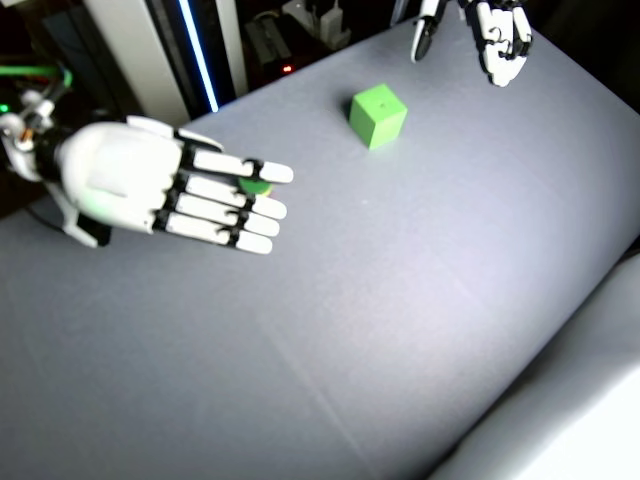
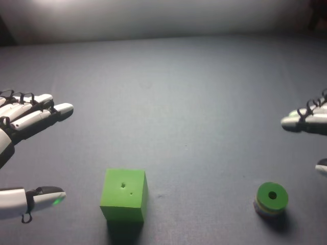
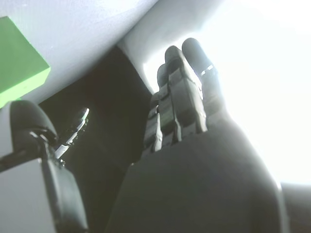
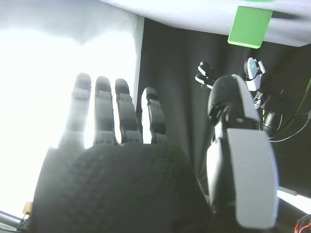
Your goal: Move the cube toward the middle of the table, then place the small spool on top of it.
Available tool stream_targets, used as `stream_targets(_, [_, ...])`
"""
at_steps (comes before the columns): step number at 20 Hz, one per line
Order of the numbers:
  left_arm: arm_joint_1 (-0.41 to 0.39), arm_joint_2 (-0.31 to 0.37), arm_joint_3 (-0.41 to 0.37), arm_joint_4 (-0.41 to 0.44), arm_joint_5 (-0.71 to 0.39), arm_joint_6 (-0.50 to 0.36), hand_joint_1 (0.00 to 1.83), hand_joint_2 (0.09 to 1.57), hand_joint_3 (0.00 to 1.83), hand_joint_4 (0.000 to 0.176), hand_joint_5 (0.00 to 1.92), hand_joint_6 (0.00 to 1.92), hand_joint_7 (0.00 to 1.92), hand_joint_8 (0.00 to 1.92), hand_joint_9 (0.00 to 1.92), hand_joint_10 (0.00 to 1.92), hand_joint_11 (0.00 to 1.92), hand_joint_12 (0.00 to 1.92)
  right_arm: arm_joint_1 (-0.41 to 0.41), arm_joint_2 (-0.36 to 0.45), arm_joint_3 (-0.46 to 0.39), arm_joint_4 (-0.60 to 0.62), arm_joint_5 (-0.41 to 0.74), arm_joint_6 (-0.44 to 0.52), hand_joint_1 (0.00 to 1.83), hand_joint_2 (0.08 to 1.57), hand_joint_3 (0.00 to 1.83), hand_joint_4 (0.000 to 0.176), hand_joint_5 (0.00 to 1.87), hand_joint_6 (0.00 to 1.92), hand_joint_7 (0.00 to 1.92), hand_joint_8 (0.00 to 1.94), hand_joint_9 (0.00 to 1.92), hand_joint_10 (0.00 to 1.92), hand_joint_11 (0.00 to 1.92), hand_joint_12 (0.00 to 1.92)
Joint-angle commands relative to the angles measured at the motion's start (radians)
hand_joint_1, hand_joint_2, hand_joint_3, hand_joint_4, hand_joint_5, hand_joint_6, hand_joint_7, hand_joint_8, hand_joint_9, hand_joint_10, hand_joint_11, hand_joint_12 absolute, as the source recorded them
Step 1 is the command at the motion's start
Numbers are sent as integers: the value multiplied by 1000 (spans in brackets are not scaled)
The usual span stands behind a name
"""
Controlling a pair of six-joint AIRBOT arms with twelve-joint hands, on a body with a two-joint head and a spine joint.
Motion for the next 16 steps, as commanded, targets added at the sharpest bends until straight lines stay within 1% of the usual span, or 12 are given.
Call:
stream_targets(1, [-1, -4, 2, 0, -126, -5, 706, 918, 8, 152, 236, 2, 159, 2, 182, 17, 0, 639, 12, 1, 0, 16, 122, 6, 719, 1293, 4, 38, 476, 1, 449, 2, 483, 23, 147, 1091])
stream_targets(3, [-1, -5, 2, 5, -120, -6, 730, 917, 1, 149, 243, 1, 169, 1, 195, 7, 0, 640, 12, 1, 0, 16, 122, 6, 712, 1292, 0, 33, 482, 4, 455, 4, 500, 21, 160, 1111])
stream_targets(4, [-2, -7, 3, 12, -114, -10, 703, 912, 0, 161, 229, 0, 160, 0, 192, 3, 0, 613, 12, 1, 0, 16, 122, 6, 702, 1293, 0, 31, 484, 4, 462, 6, 523, 28, 197, 1128])
stream_targets(5, [-10, -14, 6, 32, -101, -21, 717, 898, 0, 150, 248, 8, 172, 5, 205, 7, 0, 605, 12, 1, 0, 16, 122, 6, 703, 1298, 2, 24, 486, 4, 464, 5, 519, 23, 183, 1120])
stream_targets(6, [-24, -23, 11, 72, -73, -39, 664, 873, 0, 150, 247, 6, 163, 1, 215, 10, 16, 615, 12, 1, 0, 16, 122, 6, 702, 1299, 1, 24, 483, 1, 461, 2, 517, 12, 175, 1090])
stream_targets(7, [-43, -34, 17, 109, -45, -55, 615, 853, 0, 171, 235, 1, 164, 1, 218, 10, 32, 623, 12, 1, 0, 15, 122, 6, 715, 1298, 0, 22, 482, 0, 460, 1, 512, 7, 167, 1081])
stream_targets(8, [-61, -43, 24, 132, -22, -65, 601, 844, 0, 175, 222, 0, 153, 0, 202, 2, 25, 622, 12, 1, 0, 15, 123, 6, 702, 1298, 0, 30, 476, 0, 453, 0, 499, 1, 154, 1069])
stream_targets(9, [-91, -57, 35, 160, 20, -71, 602, 819, 0, 176, 240, 0, 156, 0, 212, 0, 21, 708, 12, 2, 0, 15, 123, 6, 706, 1300, 1, 29, 480, 2, 452, 0, 493, 0, 144, 1063])
stream_targets(11, [-134, -80, 54, 198, 87, -71, 609, 808, 0, 176, 238, 1, 168, 6, 215, 5, 23, 792, 21, 2, 0, 11, 132, 6, 759, 1296, 0, 17, 503, 2, 472, 2, 516, 4, 150, 1086])
stream_targets(13, [-181, -108, 73, 242, 157, -68, 622, 810, 0, 176, 234, 0, 162, 1, 190, 1, 6, 796, 35, 3, -1, 1, 157, 6, 713, 1311, 0, 0, 521, 1, 487, 1, 526, 2, 208, 986])
stream_targets(15, [-214, -136, 96, 255, 214, -57, 609, 817, 0, 176, 209, 0, 146, 0, 168, 0, 0, 833, 47, 4, 0, -7, 165, 6, 659, 1314, 0, 0, 522, 0, 497, 1, 541, 2, 278, 887])
stream_targets(16, [-241, -159, 112, 258, 257, -40, 624, 809, 0, 164, 222, 0, 159, 0, 198, 3, 0, 898, 55, 4, 1, -11, 167, 6, 635, 1318, 0, 0, 530, 0, 505, 1, 579, 6, 346, 865])
